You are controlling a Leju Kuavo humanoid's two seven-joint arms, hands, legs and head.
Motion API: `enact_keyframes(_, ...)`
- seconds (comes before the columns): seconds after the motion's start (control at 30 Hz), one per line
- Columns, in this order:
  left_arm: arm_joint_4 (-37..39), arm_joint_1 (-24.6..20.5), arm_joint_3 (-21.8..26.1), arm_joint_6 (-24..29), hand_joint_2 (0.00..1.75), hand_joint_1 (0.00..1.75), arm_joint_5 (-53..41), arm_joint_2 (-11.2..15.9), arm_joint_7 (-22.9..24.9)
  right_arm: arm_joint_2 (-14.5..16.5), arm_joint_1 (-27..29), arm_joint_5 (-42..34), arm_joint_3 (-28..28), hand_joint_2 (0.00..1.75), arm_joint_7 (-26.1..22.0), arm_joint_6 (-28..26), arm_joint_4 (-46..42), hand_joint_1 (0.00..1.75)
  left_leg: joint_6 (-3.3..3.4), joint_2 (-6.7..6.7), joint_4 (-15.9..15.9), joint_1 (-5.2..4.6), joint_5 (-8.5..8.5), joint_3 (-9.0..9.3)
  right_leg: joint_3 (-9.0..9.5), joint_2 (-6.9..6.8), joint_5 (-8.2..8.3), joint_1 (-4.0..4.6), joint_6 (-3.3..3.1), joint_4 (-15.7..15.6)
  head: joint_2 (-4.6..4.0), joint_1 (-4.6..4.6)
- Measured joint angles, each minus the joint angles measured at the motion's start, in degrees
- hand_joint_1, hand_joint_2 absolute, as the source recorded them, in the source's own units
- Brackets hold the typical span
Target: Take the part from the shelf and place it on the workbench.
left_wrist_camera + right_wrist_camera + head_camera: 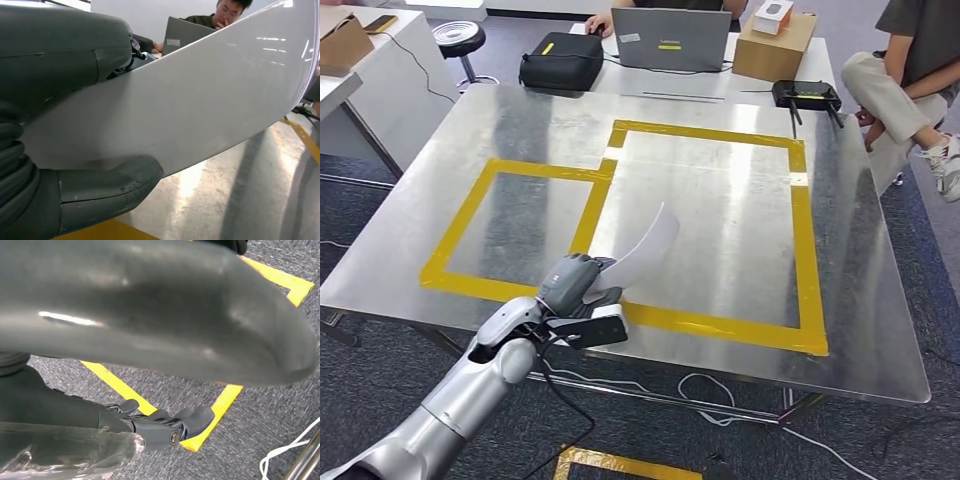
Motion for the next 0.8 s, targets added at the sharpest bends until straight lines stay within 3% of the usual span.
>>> enact_keyframes(0.3, 3.61, -2.33, -1.46, -0.52, 1.75, 1.68, -1.24, -0.40, 1.87, 0.01, 0.13, -0.58, 0.02, 0.00, -0.24, 0.18, 0.02, 0.00, 0.01, 0.00, 0.00, -0.03, 0.00, -0.02, -0.04, -0.03, 0.00, 0.00, 0.00, -0.03, 0.00, 0.00)
enact_keyframes(0.4, 7.87, -6.17, -2.25, 0.02, 1.75, 1.68, -3.93, -1.14, 6.31, -0.26, 0.79, -1.00, 0.01, 0.00, -1.43, 1.32, 0.02, 0.00, 0.01, -0.02, 0.01, -0.04, 0.01, -0.02, -0.01, -0.06, 0.03, -0.02, 0.04, -0.05, 0.00, 0.01)
enact_keyframes(0.53, 17.15, -13.39, -2.54, 7.70, 1.75, 1.68, -11.75, -1.96, 15.64, -1.42, 3.01, -1.76, -0.04, 0.00, -1.62, 1.53, 0.11, 0.00, 0.00, -0.01, 0.01, -0.03, 0.02, -0.09, 0.01, -0.01, 0.09, -0.06, 0.05, -0.05, 0.00, 0.01)
enact_keyframes(0.67, 25.95, -19.78, -2.44, 14.30, 1.75, 1.68, -21.97, 0.19, 23.44, -2.30, 4.94, -2.15, -0.15, 0.00, 0.16, 1.40, 0.28, 0.00, -0.04, 0.03, 0.00, 0.00, 0.04, -0.11, -0.04, 0.07, 0.10, -0.04, 0.05, -0.03, 0.00, -0.01)
enact_keyframes(0.8, 33.44, -23.73, -1.26, 16.59, 1.75, 1.68, -24.49, 3.90, 25.03, -2.58, 5.65, -2.56, -0.41, 0.00, -0.39, 1.45, 0.45, 0.00, -0.11, 0.11, 0.00, 0.04, 0.09, -0.11, -0.11, 0.17, 0.12, 0.04, 0.03, -0.01, 0.00, -0.01)
